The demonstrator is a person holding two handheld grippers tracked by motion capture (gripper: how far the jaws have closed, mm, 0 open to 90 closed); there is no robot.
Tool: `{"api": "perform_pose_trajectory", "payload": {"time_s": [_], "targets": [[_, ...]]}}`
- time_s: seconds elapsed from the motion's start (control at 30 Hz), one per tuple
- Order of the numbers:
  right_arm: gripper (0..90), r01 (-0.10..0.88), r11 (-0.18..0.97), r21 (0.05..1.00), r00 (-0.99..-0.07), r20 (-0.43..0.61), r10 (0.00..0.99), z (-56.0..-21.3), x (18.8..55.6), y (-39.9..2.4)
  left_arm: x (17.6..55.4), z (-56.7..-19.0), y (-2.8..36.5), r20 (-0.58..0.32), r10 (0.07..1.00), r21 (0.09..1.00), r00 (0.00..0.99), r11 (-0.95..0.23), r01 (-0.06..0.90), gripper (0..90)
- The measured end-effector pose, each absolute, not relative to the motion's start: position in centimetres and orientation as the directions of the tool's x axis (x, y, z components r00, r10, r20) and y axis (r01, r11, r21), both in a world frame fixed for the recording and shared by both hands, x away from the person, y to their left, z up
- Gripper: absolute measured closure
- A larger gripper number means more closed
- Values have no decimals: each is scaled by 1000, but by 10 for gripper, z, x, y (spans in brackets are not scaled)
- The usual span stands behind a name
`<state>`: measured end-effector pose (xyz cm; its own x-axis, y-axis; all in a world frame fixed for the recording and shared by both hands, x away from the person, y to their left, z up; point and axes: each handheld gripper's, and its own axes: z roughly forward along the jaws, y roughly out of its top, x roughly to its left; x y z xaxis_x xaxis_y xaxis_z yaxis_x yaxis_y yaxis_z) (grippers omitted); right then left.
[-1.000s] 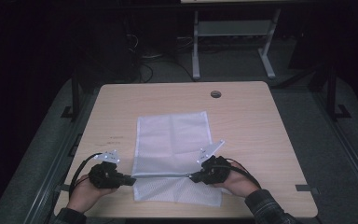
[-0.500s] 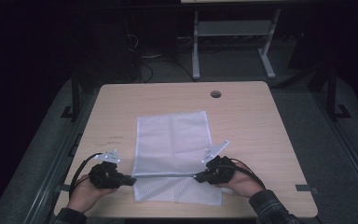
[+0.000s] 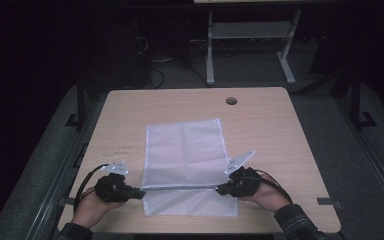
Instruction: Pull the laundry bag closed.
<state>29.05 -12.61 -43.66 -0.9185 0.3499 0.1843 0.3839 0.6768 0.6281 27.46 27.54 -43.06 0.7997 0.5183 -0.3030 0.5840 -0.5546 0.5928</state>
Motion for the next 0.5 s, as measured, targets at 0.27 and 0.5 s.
{"api": "perform_pose_trajectory", "payload": {"time_s": [0.27,0.5], "targets": [[862,394,677,622,-914,186,362,-437,289,-133,274,-431,276,-304,520,592,798,-553,586,862],[862,393,678,621,-914,185,361,-437,289,-135,274,-430,275,-303,520,591,798,-555,586,862]]}}
